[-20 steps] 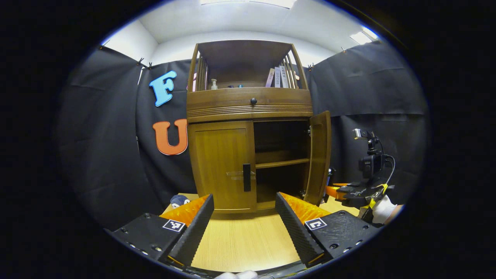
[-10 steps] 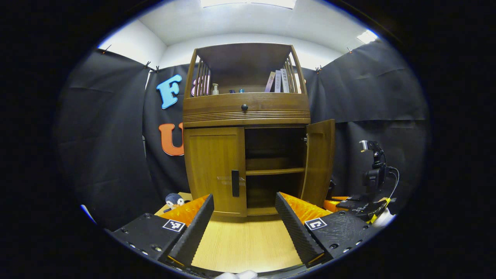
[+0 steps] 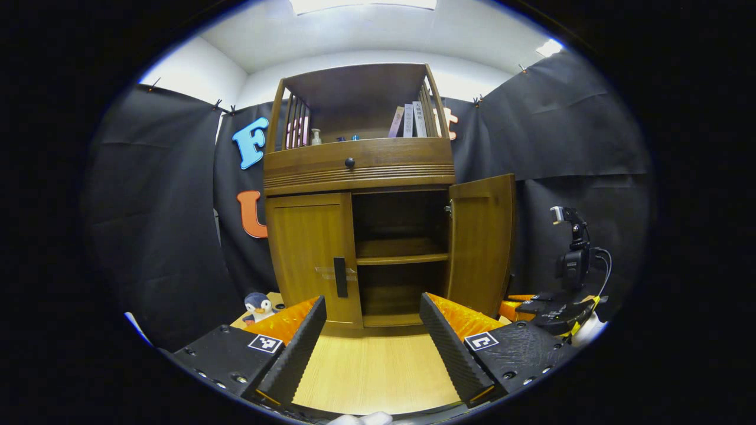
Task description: Open the right door of the double-door shoe cabinet with the right hand, and open the left door with the left hand.
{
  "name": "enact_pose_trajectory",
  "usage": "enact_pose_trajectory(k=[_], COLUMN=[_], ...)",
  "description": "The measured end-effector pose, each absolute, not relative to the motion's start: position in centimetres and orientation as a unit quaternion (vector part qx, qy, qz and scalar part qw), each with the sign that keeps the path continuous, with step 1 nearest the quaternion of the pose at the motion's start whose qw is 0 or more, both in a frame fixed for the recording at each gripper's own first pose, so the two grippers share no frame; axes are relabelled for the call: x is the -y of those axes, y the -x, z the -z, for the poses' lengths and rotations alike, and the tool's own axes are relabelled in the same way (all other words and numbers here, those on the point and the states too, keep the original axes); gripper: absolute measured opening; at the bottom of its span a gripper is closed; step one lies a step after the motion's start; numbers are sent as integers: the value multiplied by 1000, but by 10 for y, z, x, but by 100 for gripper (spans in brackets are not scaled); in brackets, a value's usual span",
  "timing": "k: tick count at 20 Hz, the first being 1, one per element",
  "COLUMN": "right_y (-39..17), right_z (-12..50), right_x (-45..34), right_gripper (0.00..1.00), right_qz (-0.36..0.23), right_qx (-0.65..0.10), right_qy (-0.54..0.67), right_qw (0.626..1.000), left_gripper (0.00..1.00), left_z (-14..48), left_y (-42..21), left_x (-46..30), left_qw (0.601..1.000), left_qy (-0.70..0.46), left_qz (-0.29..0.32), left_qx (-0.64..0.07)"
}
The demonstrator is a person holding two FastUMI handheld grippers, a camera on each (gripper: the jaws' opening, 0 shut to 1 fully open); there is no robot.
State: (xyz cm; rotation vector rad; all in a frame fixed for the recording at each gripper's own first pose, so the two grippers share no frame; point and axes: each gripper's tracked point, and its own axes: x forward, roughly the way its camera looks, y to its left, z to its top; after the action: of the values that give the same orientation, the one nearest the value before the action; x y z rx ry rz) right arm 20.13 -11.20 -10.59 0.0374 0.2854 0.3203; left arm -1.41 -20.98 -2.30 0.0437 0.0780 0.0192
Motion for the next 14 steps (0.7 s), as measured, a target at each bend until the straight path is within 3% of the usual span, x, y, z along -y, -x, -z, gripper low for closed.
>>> enact_pose_trajectory(k=[3,4,14], right_y=[-206,-208,-202], right_z=[105,105,98], right_x=[128,133,145], right_gripper=[4,4,7], right_qz=[-145,-141,-112], right_qx=[-140,-141,-143], right_qy=[-20,-26,-52], right_qw=[979,980,982], left_gripper=[100,96,96], left_z=[25,25,35], left_y=[11,9,-18], left_x=[211,210,160], left_qw=[999,999,998], left_qy=[-20,-20,-32], left_qz=[-7,-6,-3], left_qx=[-41,-42,-50])
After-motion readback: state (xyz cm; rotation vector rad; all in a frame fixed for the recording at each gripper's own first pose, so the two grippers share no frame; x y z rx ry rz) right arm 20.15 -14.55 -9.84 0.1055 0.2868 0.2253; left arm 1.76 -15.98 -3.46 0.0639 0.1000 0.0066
